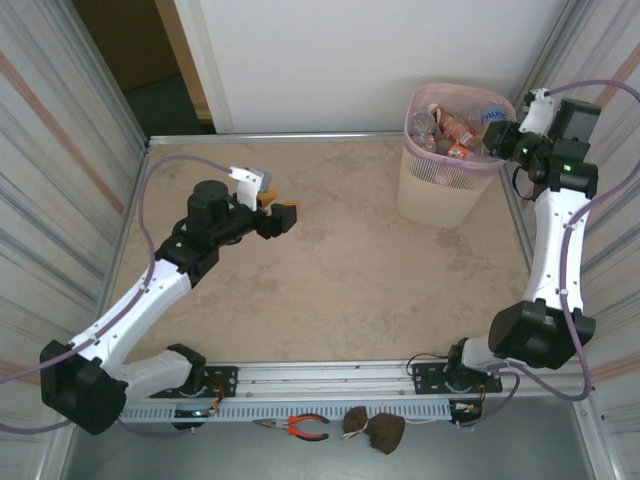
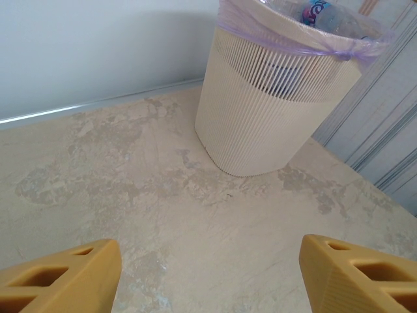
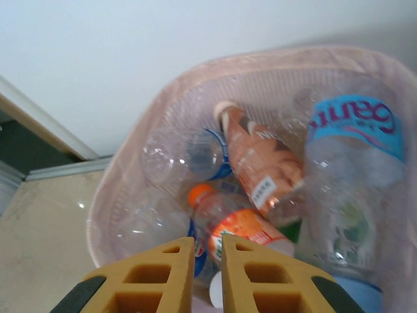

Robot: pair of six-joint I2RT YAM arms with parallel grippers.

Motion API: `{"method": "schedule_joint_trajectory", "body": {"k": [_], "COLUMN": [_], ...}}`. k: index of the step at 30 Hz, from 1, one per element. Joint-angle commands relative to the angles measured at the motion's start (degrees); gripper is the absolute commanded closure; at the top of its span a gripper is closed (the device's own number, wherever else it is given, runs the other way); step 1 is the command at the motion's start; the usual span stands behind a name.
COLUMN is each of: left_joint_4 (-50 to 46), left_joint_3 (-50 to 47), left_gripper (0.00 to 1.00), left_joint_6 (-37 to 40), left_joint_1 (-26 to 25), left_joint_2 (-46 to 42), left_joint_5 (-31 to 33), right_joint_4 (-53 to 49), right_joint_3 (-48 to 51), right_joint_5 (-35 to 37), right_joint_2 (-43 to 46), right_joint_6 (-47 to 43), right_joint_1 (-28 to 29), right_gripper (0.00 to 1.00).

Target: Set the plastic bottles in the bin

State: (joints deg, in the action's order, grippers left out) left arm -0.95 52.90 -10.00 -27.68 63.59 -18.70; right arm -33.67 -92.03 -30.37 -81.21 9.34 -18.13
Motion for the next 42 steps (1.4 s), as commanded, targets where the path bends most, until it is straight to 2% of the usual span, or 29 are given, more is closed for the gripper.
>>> {"method": "schedule_joint_trajectory", "body": {"k": [1,11,14,17,21,25,29,33,34,35,38,42], "left_joint_4": [2.35,1.66,0.42,-1.91,-4.35,-6.55,-7.26,-6.02,-5.03,-3.83,0.11,5.31], "left_joint_3": [0.44,0.35,0.31,0.27,-1.19,-3.53,-7.04,-11.13,-12.56,-13.94,-18.18,-22.8], "left_gripper": [0.27,0.27,0.26,0.24,0.18,0.01,0.01,0.01,0.01,0.01,0.01,0.01], "left_joint_6": [-0.55,0.22,1.71,4.04,6.71,7.56,7.43,7.69,8.15,8.55,10.09,12.32], "left_joint_1": [0.52,0.52,0.54,0.87,2.29,4.37,7.36,9.86,10.51,10.87,12.47,14.81], "left_joint_2": [0.51,0.07,-0.41,-1.25,-2.56,-3.85,-5.4,-6.62,-6.85,-7.07,-7.0,-5.02], "left_joint_5": [-1.51,-0.45,1.44,4.63,10.03,16.53,21.47,26.2,27.63,29.07,32.26,34.74], "right_joint_4": [1.67,2.35,3.57,5.3,7.77,8.87,10.03,11.7,13.01,14.75,21.82,35.96], "right_joint_3": [3.31,6.41,6.59,9.01,15.96,24.83,34.81,42.92,44.89,47.14,54.35,63.98], "right_joint_5": [-1.08,2.3,4.22,6.8,10.85,13.91,18.04,20.92,21.94,23.11,28.01,32.26], "right_joint_2": [-0.18,0.1,2.28,5.85,13.14,21.8,31.11,35.82,36.32,36.55,36.31,33.83], "right_joint_6": [2.59,3.61,4.26,5.06,5.0,3.95,1.3,-0.42,-0.52,-0.58,-1.1,-4.05], "right_joint_1": [-1.4,-1.56,-2.03,-2.81,-3.04,-2.66,-1.15,0.67,1.39,2.15,4.93,8.84], "right_gripper": [0.83,0.86,0.85,0.79,0.67,0.45,0.23,0.09,0.03,0.01,0.01,0.01]}}
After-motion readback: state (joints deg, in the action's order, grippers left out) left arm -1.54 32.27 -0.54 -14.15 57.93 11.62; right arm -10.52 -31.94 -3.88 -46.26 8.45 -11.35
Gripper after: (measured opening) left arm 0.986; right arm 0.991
